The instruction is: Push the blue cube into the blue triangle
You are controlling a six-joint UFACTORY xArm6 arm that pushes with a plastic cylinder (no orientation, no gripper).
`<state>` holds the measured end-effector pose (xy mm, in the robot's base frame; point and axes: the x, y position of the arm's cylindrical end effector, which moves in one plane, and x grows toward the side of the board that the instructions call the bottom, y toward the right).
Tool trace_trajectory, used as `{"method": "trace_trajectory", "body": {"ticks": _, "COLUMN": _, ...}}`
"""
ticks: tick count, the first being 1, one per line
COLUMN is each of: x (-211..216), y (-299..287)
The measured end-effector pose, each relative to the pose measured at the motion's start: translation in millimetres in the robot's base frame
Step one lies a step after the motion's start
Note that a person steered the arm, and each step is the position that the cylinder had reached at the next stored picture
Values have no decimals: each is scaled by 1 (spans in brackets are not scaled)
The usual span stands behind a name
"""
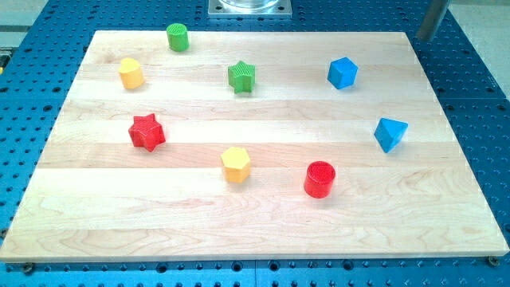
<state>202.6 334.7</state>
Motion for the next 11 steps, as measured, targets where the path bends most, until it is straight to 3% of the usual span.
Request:
{"method": "trace_trajectory", "body": {"ticks": 1, "x": 0, "y": -67}}
{"method": "trace_trajectory", "body": {"ticks": 2, "x": 1, "y": -208}}
{"method": "trace_trajectory", "body": {"ticks": 3, "x": 1, "y": -286}}
{"method": "trace_trajectory", "body": {"ticks": 5, "x": 9, "y": -277}}
{"method": "trace_trajectory", "body": {"ticks": 7, "x": 105, "y": -168}}
{"method": "trace_trajectory", "body": {"ticks": 8, "x": 114, "y": -163}}
{"method": "trace_trajectory", "body": {"ticks": 9, "x": 154, "y": -159}}
{"method": "trace_trajectory", "body": {"ticks": 10, "x": 227, "y": -137}}
{"method": "trace_trajectory", "body": {"ticks": 11, "x": 237, "y": -144}}
